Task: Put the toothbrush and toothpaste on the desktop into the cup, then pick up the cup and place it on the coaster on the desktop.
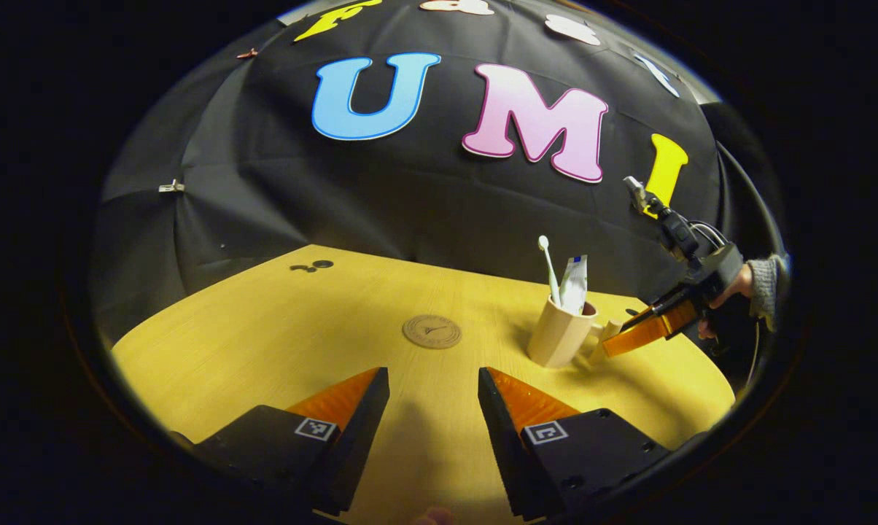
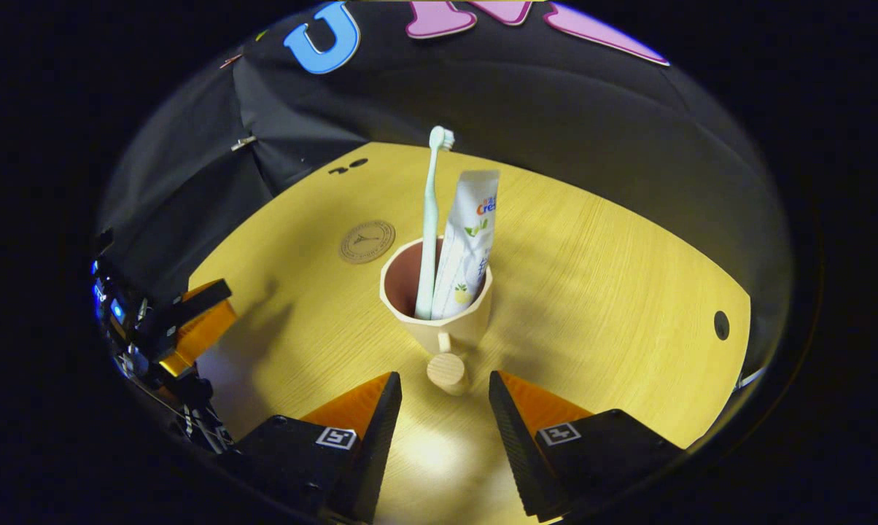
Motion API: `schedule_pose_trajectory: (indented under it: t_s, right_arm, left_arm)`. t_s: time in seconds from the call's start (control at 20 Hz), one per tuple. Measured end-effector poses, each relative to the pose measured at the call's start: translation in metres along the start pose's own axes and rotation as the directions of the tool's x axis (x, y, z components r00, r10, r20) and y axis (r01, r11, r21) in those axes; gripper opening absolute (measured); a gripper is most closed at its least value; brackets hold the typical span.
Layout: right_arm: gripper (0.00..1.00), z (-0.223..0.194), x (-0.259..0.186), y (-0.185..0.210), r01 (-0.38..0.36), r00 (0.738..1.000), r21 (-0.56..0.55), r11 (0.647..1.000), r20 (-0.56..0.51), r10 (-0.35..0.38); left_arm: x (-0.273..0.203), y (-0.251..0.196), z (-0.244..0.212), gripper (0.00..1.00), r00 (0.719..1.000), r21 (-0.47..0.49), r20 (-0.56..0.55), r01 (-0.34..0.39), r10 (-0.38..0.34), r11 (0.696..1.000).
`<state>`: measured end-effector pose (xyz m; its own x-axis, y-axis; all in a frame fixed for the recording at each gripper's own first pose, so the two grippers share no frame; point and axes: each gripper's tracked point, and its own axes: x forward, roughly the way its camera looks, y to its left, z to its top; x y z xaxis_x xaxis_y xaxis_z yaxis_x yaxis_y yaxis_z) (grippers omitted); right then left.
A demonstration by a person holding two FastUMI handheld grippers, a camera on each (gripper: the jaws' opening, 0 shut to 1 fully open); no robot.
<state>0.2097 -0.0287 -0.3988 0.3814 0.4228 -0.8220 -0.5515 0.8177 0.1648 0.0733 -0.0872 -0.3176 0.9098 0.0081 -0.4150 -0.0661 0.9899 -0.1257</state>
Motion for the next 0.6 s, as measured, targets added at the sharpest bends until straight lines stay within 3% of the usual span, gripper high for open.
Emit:
schedule_pose_trajectory:
  t_s: [0.5,0.6]
  right_arm:
    - [0.75,-0.001,0.043,0.004,0.013,0.984,-0.075,0.997,-0.176,-0.026]
    - [0.58,0.0,0.047,-0.001,0.038,0.982,-0.093,0.995,-0.183,-0.054]
  left_arm:
    - [-0.026,0.01,-0.02,0.78,0.999,0.017,-0.031,-0.018,0.019,1.0]
    - [-0.026,0.012,-0.021,0.79,0.999,0.011,-0.03,-0.02,0.021,1.0]
